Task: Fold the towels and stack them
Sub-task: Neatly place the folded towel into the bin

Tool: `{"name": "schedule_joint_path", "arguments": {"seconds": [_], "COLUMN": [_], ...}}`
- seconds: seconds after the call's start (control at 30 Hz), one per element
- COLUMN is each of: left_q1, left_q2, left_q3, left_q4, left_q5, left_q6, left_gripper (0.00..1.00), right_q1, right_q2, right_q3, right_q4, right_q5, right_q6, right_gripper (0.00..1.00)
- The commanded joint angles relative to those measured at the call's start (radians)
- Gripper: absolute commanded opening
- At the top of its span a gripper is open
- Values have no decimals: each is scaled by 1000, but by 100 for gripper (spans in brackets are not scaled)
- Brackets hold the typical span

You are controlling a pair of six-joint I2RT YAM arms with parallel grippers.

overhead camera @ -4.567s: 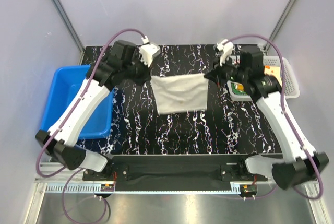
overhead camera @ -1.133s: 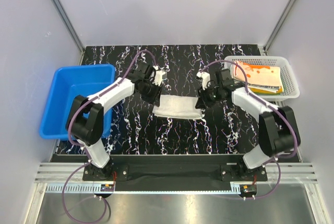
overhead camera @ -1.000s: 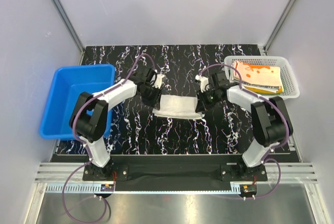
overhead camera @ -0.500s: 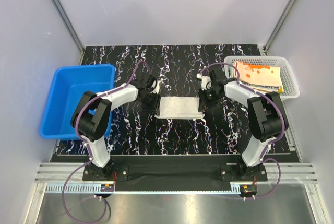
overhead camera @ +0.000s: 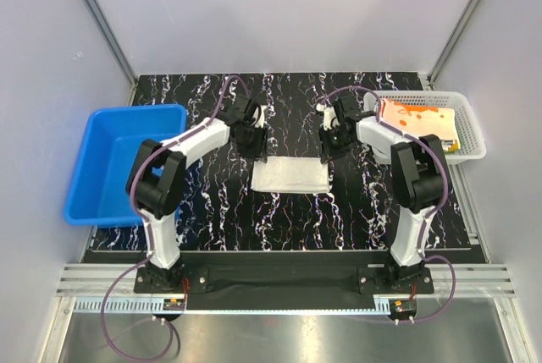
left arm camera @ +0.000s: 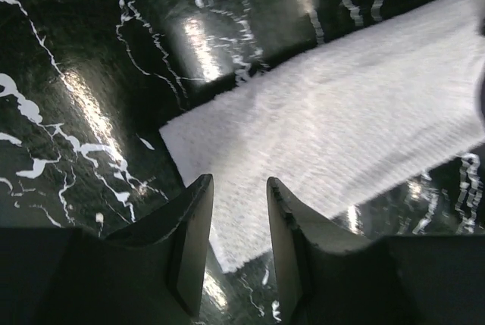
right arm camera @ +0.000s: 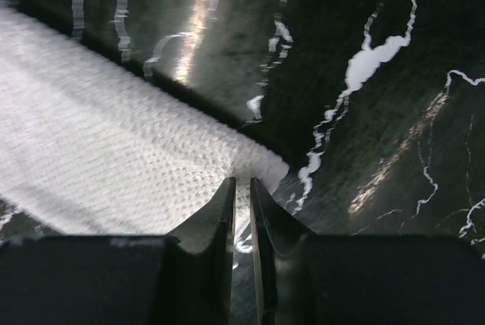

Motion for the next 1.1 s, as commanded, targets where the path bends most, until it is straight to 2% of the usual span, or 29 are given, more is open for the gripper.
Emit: {"name": "schedule_joint_path", "arguments": {"seconds": [0.0,0.2,0.3,0.33,0.43,0.47,0.57,0.67,0.87,1.07], "left_q1": [21,40,40,40,38,38,40,40,40,40], "left_q2": [80,94,79,71,5,-39,-116,-259,-451,-535], "left_q3": [11,28,80,95,121,118,91,23,-92,-136], "left_q4": [15,9,-34,-48,-79,-82,-96,-88,-82,-91], "left_q5": [-45,-46,-42,-34,-31,-33,-34,-45,-40,-66], "left_q6": [-3,8,14,16,24,27,43,70,91,119], "left_gripper": [39,39,39,39,40,40,41,41,42,42], "right_q1": [-26,-35,-35,-35,-35,-34,-34,-34,-34,-34], "right_q2": [49,46,5,-15,-109,-130,-187,-172,-127,-77], "right_q3": [41,74,125,137,111,98,30,-5,-88,-133], "right_q4": [30,50,5,1,2,13,9,-28,16,48], "right_q5": [85,108,95,78,6,-14,-14,-5,48,67], "right_q6": [-24,-27,16,28,111,157,256,322,395,398], "right_gripper": [19,20,31,40,48,54,60,61,61,61]}}
